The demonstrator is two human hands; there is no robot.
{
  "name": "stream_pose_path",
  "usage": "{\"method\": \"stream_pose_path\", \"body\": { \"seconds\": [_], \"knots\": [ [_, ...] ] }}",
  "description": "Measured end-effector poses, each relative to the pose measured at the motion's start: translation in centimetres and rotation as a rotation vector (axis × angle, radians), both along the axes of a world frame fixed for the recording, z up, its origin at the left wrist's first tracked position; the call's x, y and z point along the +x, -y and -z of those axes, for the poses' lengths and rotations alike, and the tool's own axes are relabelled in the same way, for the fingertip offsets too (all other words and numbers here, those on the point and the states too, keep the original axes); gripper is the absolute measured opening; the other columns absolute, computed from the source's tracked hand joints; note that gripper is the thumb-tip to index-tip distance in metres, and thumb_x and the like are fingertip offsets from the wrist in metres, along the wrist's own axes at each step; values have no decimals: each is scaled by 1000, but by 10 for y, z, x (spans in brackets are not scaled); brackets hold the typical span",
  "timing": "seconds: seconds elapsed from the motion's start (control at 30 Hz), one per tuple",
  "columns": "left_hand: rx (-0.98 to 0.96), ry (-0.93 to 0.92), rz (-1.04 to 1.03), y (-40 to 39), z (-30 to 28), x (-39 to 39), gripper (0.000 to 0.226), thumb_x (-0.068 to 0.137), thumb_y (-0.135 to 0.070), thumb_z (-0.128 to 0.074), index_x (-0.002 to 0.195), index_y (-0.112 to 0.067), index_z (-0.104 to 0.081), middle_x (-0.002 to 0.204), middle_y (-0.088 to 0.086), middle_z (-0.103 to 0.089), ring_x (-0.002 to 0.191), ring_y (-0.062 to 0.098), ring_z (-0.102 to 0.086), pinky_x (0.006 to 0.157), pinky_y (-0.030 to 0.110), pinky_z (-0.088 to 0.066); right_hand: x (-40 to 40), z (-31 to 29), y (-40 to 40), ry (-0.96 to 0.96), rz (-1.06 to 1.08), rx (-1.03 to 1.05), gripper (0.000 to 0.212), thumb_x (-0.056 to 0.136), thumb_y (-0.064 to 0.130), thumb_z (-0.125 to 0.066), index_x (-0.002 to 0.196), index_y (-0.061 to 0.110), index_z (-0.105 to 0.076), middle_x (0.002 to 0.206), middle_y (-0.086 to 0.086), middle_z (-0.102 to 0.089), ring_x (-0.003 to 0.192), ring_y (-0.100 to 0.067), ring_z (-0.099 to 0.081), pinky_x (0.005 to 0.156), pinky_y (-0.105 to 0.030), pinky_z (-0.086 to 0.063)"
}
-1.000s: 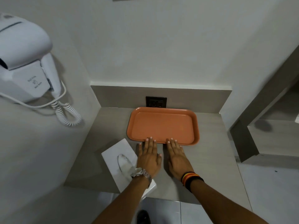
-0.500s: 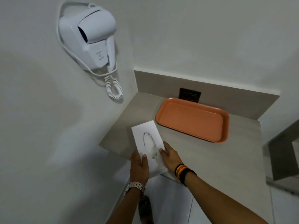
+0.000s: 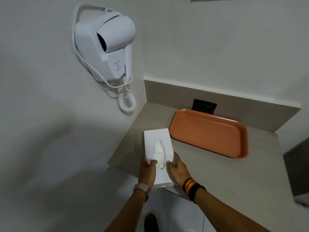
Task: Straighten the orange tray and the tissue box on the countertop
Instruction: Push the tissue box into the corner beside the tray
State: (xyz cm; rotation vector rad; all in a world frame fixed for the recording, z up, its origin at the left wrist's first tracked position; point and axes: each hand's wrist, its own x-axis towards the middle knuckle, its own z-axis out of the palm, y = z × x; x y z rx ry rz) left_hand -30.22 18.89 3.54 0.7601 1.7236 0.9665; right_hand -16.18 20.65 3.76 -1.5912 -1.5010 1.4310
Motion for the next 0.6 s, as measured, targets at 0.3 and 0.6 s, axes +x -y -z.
{"method": "stream_pose_path", "body": {
  "seconds": [0.3,0.6],
  "knots": [
    [-13,-234,206,-120,-23,-97,59,78,-39,-49,134,-22,-53,104,-3,-65,83,11,-60,63,27,-45,-88,-9,-77,-13,63,-29,62,100,28,-41,155,17,-15,151,-6,-46,127,-24,-52,110,-34,-40],
    [9,-311,332,-188,-14,-131,50,77,-42,-47,125,-33,-56,116,-7,-63,97,23,-59,84,37,-47,-125,2,-129,39,126,-86,67,100,33,-42,155,14,-10,152,-9,-45,130,-30,-51,111,-40,-41]
  ]
}}
